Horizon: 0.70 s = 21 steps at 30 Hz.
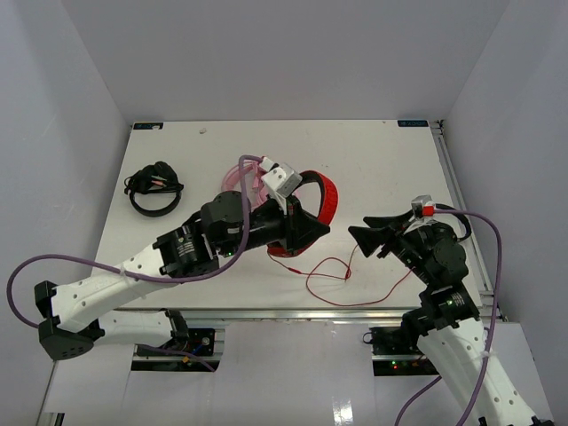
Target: Wrap the headphones
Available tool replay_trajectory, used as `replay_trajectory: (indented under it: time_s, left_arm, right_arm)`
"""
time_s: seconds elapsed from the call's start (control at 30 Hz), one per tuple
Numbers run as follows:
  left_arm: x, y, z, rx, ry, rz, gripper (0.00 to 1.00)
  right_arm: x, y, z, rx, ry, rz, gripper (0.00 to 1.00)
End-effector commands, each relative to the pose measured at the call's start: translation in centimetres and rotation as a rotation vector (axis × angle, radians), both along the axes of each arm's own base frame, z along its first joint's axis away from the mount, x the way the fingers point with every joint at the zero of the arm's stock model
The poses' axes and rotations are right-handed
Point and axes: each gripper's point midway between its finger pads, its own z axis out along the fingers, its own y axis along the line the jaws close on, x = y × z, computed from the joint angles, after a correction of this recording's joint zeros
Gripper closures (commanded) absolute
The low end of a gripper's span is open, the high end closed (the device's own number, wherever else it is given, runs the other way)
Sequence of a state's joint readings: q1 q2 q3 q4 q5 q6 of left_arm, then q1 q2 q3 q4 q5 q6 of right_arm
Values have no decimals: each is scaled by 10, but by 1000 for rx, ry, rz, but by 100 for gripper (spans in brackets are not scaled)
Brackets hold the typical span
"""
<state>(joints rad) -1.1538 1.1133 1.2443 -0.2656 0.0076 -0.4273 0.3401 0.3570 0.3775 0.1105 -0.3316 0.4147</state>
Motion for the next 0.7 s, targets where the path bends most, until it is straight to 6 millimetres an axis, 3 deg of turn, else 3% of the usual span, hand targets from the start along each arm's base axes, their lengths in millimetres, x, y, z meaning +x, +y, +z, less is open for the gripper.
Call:
replay_trajectory:
  time_s: [0.0,0.23,0.4,0.57,0.67]
  left_arm:
    - [-30,10,43,-175,-19,-126,100]
    - [-37,16,45,-209,-14,-146,100]
    - [-16,16,31,-175,-1,-34,100]
    - [-13,6,21,-155,10,-40,100]
    - [8,9,14,-145,51,87,100]
  right_arm:
    - [-22,21,36,75,-167,179,29]
    - [-34,28,52,129,-197,256,27]
    - [-35,23,51,121,-182,225,27]
    - [-33,18,57,111,-190,182,27]
    - [-35,18,55,135,-165,189,27]
